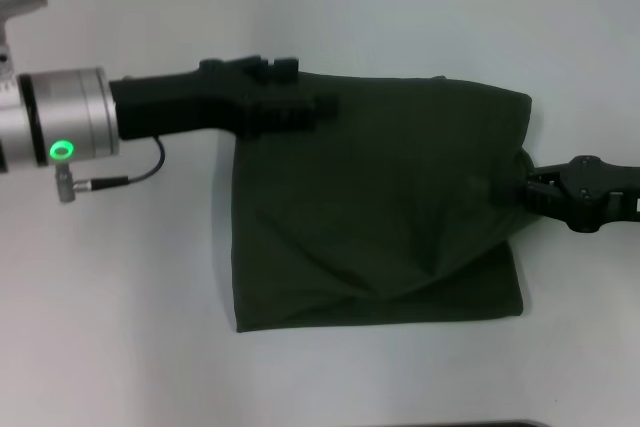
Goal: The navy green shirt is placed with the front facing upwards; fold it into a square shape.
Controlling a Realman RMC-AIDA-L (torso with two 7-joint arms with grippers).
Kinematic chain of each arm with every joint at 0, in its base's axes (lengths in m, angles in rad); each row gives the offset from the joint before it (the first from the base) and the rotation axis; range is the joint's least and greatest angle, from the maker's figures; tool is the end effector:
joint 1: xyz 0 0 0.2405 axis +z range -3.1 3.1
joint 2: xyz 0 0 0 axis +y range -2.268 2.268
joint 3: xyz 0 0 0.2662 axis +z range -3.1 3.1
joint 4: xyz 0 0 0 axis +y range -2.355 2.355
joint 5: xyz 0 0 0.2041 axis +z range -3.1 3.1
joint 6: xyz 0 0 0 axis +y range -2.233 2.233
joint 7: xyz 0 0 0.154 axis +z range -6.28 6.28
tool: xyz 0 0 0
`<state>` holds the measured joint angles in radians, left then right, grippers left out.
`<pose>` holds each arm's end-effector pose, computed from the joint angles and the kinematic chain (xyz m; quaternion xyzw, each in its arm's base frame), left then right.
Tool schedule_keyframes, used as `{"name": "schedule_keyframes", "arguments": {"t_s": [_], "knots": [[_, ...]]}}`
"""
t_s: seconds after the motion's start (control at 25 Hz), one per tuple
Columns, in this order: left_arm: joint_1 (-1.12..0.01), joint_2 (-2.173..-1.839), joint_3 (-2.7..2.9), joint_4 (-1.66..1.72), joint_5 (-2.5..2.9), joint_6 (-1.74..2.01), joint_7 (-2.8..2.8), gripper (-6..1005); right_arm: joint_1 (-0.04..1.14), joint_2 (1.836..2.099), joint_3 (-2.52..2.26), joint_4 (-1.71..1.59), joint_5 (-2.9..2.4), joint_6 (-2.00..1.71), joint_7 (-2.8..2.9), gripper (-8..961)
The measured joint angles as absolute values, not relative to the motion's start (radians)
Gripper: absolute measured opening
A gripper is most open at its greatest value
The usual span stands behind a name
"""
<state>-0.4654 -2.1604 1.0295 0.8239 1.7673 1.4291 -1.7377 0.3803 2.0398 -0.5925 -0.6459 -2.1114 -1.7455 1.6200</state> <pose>-0.2109 0.3317 -0.0492 -0.9076 -0.3067 -0.2770 0.0735 0.3124 0.2678 0.0030 -0.8858 0.3895 0.2460 0.0563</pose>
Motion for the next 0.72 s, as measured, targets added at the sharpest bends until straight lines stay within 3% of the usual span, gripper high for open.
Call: {"name": "schedule_keyframes", "arguments": {"t_s": [0.72], "knots": [[-0.424, -2.16, 1.043, 0.812, 1.991, 1.528, -1.717, 903, 0.35, 2.04, -0.586, -0.642, -2.109, -1.749, 1.627, 11]]}}
